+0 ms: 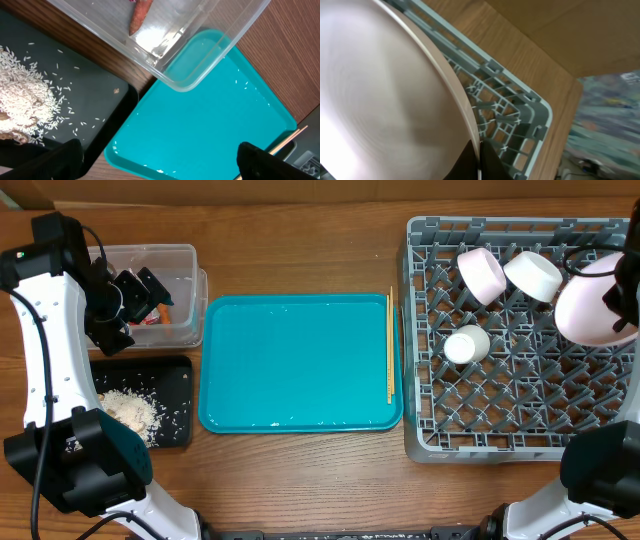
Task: Sort waste into correct bins and load items into the dishwasher
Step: 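Lift the white plate and stand it upright in the rack's right side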
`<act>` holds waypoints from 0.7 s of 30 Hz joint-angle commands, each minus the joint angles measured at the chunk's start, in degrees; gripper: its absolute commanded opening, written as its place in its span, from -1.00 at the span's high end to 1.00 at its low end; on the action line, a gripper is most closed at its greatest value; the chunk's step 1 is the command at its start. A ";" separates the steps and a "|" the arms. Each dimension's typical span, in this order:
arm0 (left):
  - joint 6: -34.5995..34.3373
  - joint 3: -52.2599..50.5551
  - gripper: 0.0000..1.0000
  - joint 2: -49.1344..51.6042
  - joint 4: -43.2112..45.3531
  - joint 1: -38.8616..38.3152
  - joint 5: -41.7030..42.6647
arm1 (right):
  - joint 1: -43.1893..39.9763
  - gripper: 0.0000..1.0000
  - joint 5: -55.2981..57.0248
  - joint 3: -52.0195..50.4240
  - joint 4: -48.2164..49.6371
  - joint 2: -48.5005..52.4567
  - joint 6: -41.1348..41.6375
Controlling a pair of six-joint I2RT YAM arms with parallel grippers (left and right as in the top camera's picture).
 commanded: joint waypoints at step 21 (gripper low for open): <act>1.33 1.07 -0.99 -1.36 -0.15 -0.13 -0.11 | 16.22 0.92 16.37 -6.43 -5.14 -0.57 3.13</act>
